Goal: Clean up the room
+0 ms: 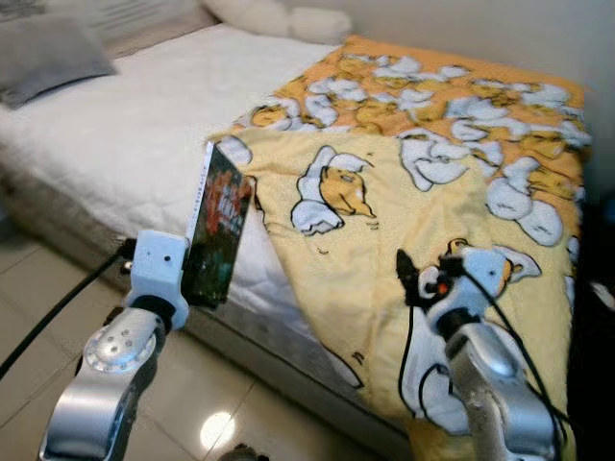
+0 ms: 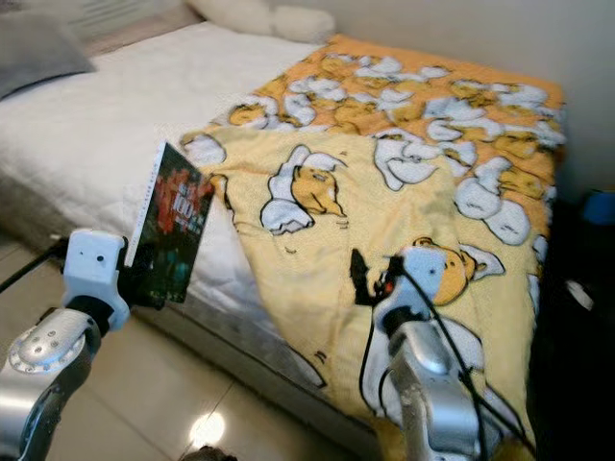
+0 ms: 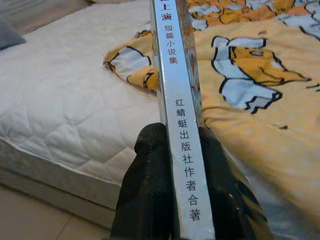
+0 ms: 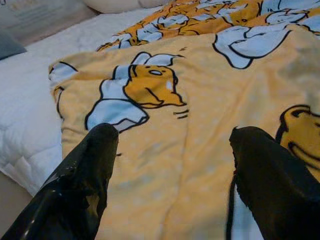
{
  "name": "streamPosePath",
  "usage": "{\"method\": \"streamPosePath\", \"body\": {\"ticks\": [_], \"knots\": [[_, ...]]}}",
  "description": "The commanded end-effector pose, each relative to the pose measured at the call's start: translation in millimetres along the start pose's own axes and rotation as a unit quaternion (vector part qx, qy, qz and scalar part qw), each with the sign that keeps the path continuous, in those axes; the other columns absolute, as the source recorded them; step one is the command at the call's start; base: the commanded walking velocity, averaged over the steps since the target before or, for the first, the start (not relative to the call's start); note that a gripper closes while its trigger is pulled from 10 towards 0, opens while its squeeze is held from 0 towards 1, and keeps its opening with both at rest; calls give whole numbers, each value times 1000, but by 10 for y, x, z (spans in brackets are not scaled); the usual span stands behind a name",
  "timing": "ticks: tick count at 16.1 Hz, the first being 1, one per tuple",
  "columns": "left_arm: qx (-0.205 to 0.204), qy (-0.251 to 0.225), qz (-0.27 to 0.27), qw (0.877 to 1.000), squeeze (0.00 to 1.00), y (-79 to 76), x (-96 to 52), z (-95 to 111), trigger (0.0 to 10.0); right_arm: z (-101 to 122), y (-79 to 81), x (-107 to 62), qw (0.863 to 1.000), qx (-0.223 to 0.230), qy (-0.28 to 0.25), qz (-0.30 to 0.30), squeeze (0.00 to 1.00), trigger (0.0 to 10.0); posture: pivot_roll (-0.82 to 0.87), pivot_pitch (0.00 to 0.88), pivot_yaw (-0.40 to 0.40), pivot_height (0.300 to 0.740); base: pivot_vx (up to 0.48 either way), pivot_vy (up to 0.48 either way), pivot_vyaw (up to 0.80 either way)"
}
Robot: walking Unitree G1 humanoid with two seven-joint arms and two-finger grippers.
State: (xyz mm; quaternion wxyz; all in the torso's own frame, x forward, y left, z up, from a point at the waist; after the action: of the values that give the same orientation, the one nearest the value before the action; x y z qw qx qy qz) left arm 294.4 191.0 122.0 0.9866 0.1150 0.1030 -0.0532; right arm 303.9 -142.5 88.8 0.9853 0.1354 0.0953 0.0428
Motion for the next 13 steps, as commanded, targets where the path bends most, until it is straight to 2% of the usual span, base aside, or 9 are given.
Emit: {"method": "streamPosePath", "body": {"ticks": [1,13], "knots": [[7,-25,3,1000,0,19,25,126,10000,30,-40,21,1000,3,1,-7,0,10000,36,0,-11,740,0,379,-644],[10,-19,-10,1000,0,-13,52,101,10000,19,-20,76,1000,2,5,-9,0,10000,26,0,16,740,0,390,-599]]}}
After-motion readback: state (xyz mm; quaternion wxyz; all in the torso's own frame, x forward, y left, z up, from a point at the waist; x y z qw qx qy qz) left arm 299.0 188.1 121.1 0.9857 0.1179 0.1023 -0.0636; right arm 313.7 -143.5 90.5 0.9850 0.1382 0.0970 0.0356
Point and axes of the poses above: a point about 5 cm out from each wrist's last joint towards the gripper, its own x axis pointing out of the wrist towards the gripper, its own z axis along the axis of the wrist's last joint, y = z × x, the point moved 5 cm from there along x, pointing out of the wrist towards the gripper, and after that the axes turned 2 degrees about x, right-handed, at the moved point
